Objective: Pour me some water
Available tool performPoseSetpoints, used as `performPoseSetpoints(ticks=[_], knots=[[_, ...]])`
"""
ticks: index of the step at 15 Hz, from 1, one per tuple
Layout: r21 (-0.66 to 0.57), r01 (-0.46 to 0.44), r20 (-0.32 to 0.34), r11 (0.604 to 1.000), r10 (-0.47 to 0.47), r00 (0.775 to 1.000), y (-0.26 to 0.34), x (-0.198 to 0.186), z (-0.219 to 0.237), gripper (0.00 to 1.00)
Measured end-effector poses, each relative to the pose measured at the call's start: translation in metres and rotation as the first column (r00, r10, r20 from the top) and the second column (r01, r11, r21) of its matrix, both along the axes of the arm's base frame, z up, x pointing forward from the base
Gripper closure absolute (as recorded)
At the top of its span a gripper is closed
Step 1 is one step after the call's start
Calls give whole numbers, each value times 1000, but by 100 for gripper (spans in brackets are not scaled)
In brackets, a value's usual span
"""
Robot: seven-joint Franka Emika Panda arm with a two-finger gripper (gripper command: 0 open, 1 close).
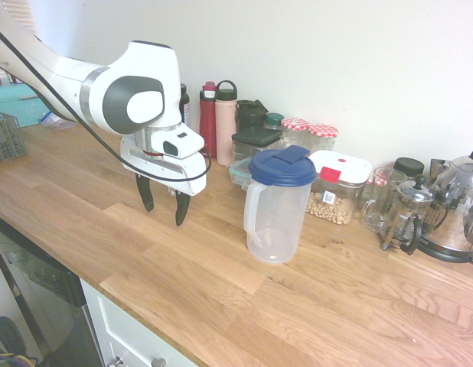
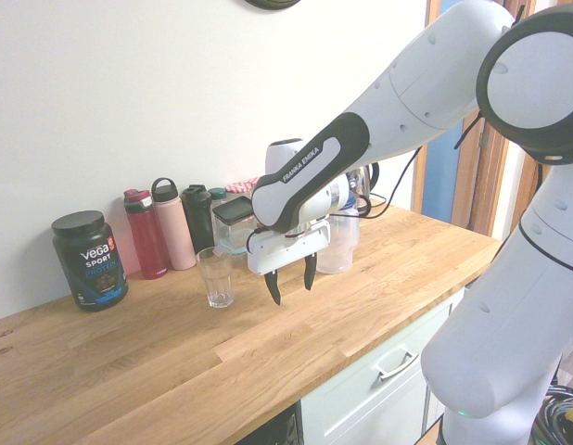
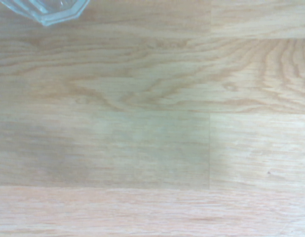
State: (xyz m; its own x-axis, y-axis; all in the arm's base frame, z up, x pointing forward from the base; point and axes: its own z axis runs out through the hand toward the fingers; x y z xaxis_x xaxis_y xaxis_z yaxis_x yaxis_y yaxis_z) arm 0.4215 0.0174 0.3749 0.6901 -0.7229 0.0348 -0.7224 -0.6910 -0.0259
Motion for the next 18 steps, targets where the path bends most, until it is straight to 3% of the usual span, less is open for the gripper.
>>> performPoseSetpoints(ticks=[3, 7, 12, 15, 18], knots=[[10, 25, 9, 1000, -25, 1000, -2, 0, 4, 0], [6, 44, 145, 999, -44, 988, -5, -25, 85, 0], [7, 85, 308, 996, -83, 948, -38, -103, 184, 0], [6, 122, 324, 992, -118, 939, -73, -154, 190, 0], [5, 147, 319, 989, -141, 937, -112, -176, 170, 0]])
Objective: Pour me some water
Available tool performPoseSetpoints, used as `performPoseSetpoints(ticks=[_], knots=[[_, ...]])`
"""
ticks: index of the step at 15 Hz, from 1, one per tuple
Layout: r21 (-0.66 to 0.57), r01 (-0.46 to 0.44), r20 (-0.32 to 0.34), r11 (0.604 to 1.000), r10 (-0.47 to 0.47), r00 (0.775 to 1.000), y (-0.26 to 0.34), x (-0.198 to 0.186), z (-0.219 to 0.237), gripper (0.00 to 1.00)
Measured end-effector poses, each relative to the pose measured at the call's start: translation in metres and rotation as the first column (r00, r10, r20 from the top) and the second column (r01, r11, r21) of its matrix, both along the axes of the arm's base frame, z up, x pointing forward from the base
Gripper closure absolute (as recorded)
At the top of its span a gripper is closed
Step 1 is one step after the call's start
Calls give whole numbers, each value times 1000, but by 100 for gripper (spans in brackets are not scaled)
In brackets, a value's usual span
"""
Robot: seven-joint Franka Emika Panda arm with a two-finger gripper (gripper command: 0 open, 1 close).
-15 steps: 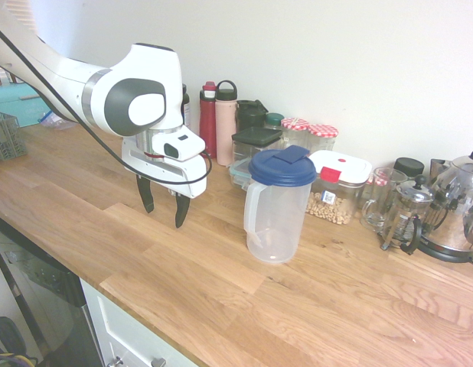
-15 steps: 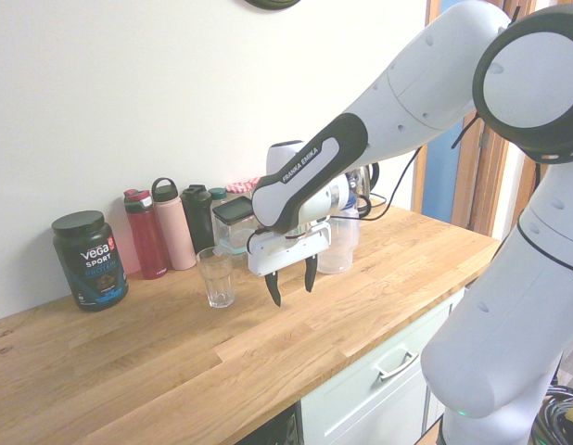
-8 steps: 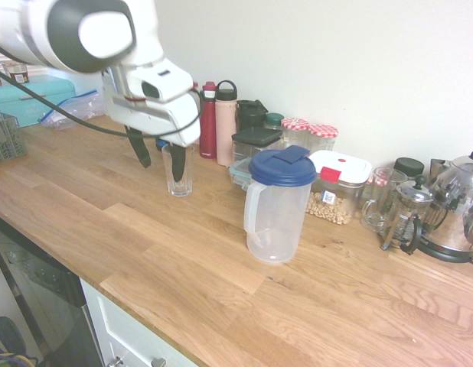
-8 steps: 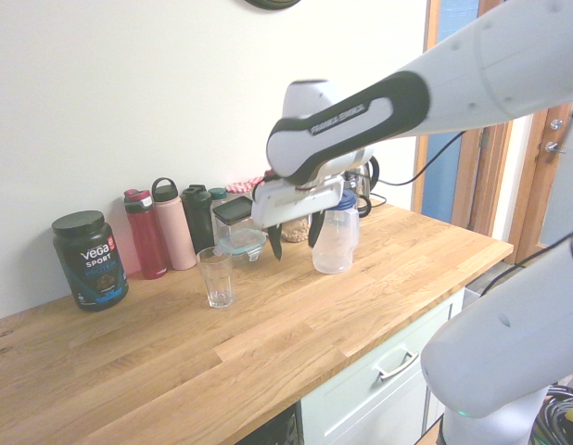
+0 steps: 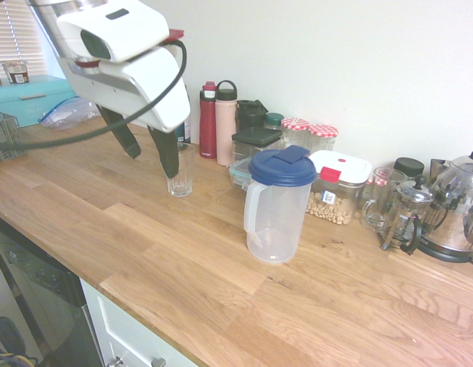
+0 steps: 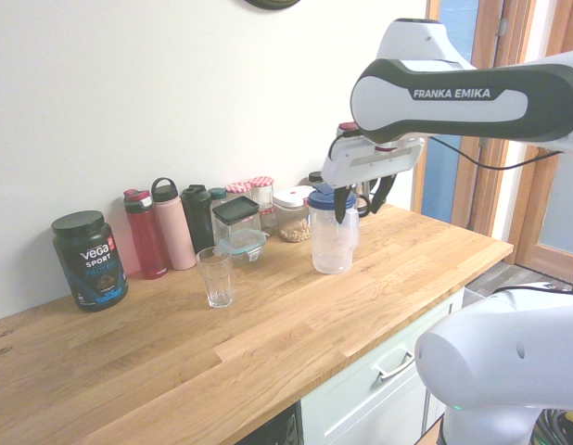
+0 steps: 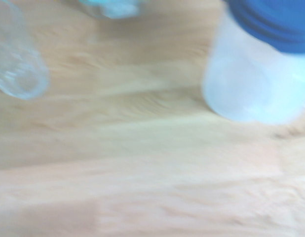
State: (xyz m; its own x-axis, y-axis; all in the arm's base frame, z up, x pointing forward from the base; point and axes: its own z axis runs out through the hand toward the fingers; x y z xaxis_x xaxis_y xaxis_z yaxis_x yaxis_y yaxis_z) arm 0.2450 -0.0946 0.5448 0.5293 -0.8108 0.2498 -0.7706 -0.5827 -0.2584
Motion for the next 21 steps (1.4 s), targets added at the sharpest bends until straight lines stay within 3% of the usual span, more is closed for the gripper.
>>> performPoseSetpoints(ticks=[4, 9, 15, 16, 21], knots=[[-25, 19, 35, 1000, -19, 999, -46, 3, -23, 0], [-71, -20, 22, 997, 21, 1000, -70, 55, -66, 0], [-112, -58, 26, 992, 62, 998, -74, 106, -65, 0], [-109, -61, 24, 992, 64, 998, -75, 114, -68, 100], [-94, -63, 27, 994, 66, 997, -83, 137, -75, 100]])
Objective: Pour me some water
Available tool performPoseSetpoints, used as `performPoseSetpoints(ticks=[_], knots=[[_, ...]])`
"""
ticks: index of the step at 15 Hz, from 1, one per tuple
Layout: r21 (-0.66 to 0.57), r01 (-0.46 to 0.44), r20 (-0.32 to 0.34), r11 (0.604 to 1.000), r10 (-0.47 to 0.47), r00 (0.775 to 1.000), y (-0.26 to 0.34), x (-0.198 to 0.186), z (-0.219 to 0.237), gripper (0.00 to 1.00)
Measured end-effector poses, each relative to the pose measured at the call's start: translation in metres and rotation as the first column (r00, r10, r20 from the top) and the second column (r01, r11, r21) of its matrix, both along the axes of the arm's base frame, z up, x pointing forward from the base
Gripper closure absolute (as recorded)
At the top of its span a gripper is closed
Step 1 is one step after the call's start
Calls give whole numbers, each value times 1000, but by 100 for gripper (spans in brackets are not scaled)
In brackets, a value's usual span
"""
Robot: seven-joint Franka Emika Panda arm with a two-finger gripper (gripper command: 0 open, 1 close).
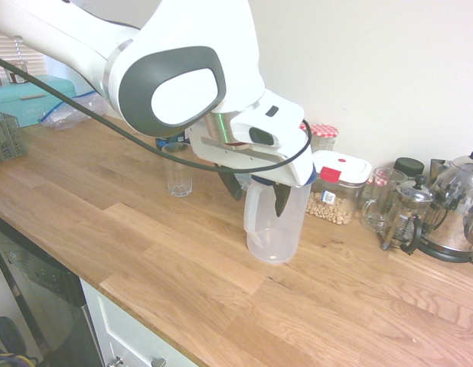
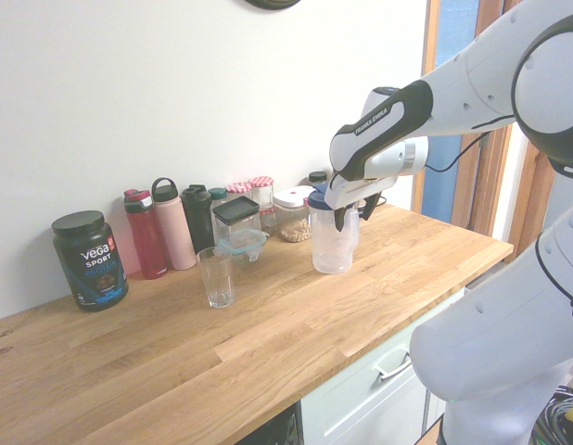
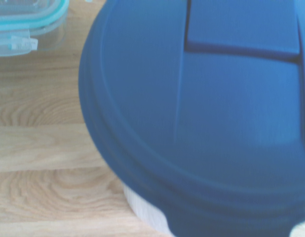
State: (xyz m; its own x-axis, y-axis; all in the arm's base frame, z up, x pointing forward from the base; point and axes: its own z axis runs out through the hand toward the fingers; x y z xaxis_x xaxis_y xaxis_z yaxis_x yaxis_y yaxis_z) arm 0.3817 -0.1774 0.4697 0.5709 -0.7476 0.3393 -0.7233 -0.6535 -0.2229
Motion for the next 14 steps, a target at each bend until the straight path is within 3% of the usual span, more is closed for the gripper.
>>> performPoseSetpoints(ticks=[14], knots=[[3, -17, -9, 1000, 17, 1000, 6, 6, -5, 100]])
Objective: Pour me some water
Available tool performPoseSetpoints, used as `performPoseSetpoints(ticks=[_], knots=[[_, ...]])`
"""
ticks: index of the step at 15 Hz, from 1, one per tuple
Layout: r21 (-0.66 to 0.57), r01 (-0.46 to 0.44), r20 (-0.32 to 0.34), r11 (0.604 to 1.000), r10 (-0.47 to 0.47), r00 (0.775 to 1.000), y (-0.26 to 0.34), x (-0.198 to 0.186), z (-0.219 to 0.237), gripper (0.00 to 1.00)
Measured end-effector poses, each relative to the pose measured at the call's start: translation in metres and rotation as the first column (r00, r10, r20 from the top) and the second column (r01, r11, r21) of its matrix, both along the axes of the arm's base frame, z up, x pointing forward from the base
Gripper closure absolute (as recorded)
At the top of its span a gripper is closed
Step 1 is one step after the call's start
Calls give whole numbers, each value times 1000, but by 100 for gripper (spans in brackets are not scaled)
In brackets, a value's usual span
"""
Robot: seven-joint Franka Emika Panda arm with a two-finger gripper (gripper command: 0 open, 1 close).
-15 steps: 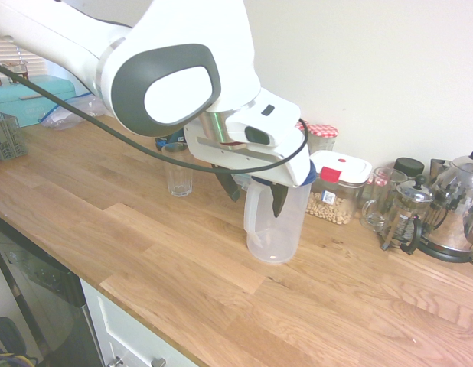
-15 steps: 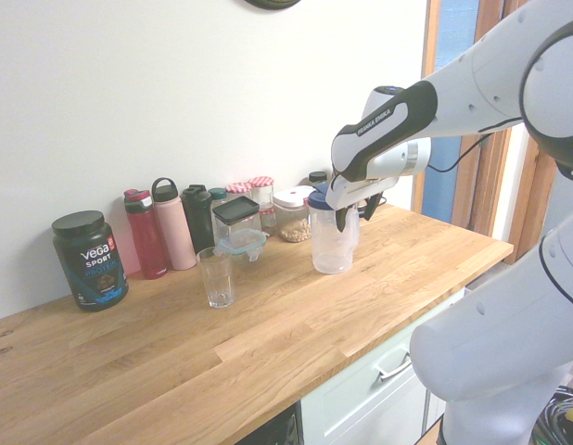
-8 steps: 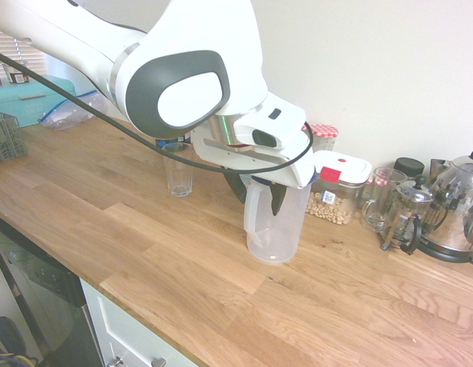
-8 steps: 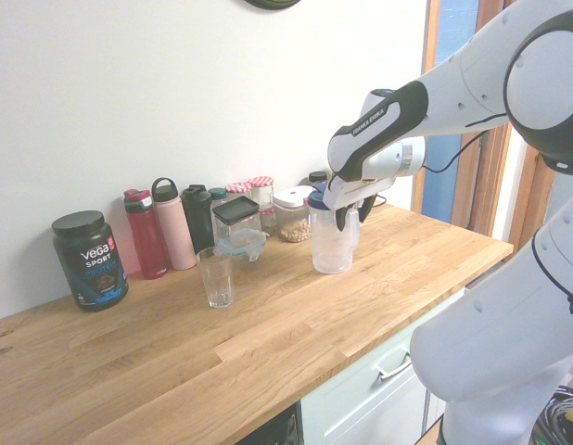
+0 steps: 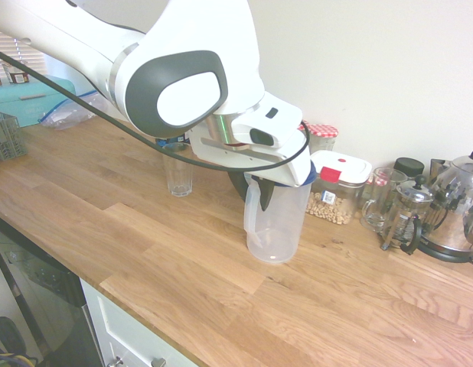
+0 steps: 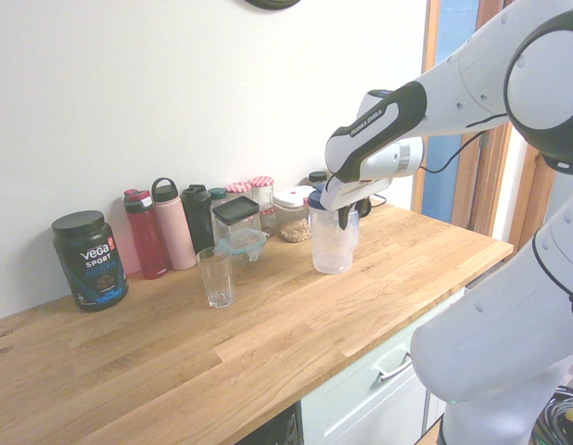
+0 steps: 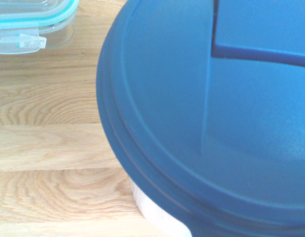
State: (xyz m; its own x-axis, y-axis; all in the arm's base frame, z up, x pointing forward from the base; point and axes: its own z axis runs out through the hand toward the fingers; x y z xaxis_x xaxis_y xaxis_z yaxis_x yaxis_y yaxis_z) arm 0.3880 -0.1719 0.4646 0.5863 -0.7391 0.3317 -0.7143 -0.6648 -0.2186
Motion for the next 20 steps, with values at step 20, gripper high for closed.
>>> performPoseSetpoints(ticks=[20], knots=[[-4, -427, -265, 904, 411, 872, 98, -78, 148, 100]])
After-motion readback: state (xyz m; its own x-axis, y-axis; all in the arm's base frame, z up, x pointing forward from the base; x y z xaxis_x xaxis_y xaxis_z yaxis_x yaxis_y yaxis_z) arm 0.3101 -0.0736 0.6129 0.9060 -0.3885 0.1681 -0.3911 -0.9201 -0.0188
